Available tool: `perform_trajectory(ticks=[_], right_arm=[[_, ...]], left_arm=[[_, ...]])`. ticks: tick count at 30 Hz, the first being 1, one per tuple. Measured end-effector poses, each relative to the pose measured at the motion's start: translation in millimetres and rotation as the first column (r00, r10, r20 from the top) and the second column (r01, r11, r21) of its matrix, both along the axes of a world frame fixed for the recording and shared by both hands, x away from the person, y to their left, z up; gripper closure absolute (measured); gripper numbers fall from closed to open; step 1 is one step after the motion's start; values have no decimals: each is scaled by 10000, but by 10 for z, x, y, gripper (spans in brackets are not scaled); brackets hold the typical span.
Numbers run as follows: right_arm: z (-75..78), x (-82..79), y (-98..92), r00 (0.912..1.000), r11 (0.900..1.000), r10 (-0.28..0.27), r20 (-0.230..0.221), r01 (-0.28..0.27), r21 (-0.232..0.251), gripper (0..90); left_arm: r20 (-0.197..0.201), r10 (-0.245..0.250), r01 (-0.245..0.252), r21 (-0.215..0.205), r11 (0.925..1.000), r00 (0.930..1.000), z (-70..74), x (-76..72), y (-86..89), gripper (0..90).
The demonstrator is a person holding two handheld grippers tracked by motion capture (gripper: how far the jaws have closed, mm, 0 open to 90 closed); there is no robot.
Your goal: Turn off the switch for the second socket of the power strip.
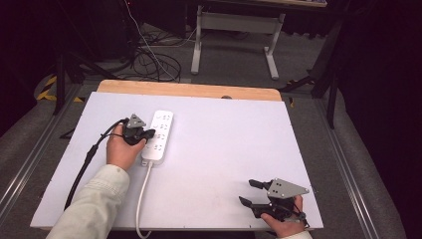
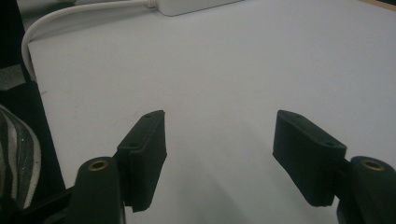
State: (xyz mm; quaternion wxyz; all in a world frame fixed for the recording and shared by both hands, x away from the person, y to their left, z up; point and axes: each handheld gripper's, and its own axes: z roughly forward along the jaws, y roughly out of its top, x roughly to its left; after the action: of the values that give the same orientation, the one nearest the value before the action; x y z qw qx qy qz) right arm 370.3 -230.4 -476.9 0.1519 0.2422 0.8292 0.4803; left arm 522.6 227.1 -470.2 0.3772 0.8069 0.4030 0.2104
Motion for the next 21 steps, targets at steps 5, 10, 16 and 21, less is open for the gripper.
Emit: perform_trajectory(ticks=[5, 10, 16, 21], right_arm=[[-2, 0, 1, 10000, 10000, 5, -8, -5, -1, 355], [-4, 0, 5, 10000, 10000, 25, -24, -25, -7, 355], [-7, 1, 7, 10000, 10000, 36, -48, -36, -9, 355], [-7, 0, 6, 10000, 10000, 53, -57, -53, 0, 355]], left_arm=[[-50, 126, -126, 26, 9999, 9999, 5, -6, -16, 900], [-263, 200, -202, -77, 9998, 9995, 13, -3, -19, 900], [-136, 192, -184, 610, 9980, 9997, 43, -2, -75, 900], [-298, 296, -285, 348, 9990, 9991, 36, 18, -71, 900]])
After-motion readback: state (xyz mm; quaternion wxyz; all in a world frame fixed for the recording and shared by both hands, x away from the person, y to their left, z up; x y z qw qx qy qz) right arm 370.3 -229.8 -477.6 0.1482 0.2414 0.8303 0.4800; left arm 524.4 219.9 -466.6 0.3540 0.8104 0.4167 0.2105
